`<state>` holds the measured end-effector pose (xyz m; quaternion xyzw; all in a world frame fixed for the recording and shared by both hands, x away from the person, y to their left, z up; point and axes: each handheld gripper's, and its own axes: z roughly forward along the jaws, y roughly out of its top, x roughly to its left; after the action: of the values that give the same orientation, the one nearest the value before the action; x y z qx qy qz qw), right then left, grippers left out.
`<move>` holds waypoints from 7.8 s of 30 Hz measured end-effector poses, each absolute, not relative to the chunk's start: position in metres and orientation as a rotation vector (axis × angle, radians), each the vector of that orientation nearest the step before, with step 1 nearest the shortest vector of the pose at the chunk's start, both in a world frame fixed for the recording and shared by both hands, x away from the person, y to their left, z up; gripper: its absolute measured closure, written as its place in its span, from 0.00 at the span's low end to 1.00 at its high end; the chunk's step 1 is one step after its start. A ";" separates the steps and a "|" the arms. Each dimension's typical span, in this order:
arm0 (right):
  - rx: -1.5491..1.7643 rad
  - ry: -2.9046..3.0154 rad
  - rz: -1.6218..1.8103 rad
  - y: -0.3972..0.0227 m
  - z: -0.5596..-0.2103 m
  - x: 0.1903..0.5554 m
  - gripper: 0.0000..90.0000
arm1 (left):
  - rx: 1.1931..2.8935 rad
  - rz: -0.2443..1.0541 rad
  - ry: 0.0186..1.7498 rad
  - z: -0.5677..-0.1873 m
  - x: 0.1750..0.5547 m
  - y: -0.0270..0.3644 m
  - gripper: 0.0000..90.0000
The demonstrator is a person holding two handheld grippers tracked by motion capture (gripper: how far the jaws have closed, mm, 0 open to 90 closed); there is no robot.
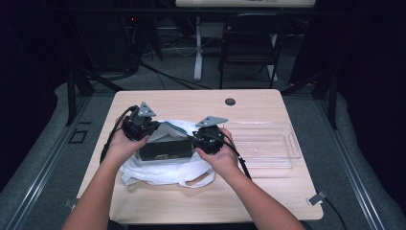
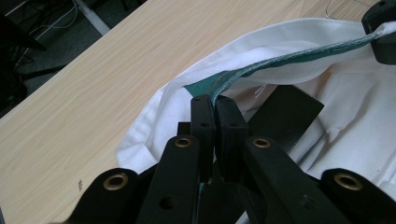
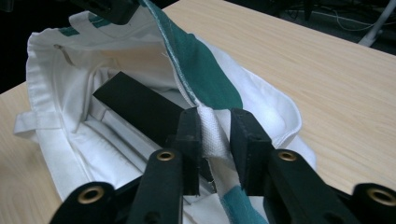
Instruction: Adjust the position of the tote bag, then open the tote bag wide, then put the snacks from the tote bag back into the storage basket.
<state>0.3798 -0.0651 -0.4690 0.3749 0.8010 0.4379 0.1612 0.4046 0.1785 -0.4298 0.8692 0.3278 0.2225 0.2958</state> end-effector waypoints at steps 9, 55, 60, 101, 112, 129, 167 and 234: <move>1.101 2.298 1.261 -0.069 -0.469 0.382 0.91 | 2.302 0.594 0.863 -0.430 0.399 0.182 0.84; 1.203 2.248 1.333 -0.080 -0.468 0.392 0.91 | 2.270 0.689 0.975 -0.475 0.356 0.263 0.58; 1.203 2.251 1.334 -0.081 -0.469 0.392 0.91 | 2.264 0.672 0.977 -0.479 0.357 0.264 0.64; 1.177 2.231 1.282 -0.083 -0.466 0.396 0.91 | 2.284 0.730 1.040 -0.455 0.385 0.249 0.97; 1.183 2.213 1.210 -0.080 -0.466 0.405 0.91 | 2.309 0.711 1.038 -0.455 0.392 0.247 0.97; 1.238 2.220 1.183 -0.081 -0.475 0.419 0.91 | 2.305 0.665 1.070 -0.459 0.405 0.245 0.97; 1.306 2.223 1.164 -0.079 -0.490 0.437 0.91 | 2.219 0.631 1.176 -0.475 0.435 0.247 0.97; 1.347 2.274 1.017 -0.064 -0.500 0.457 0.91 | 2.231 0.507 1.304 -0.512 0.471 0.248 0.97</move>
<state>0.4574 -0.0642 -0.5000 0.4700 0.7934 0.3549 0.1539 0.4714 0.2480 -0.5117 0.8201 0.4791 0.1862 0.2514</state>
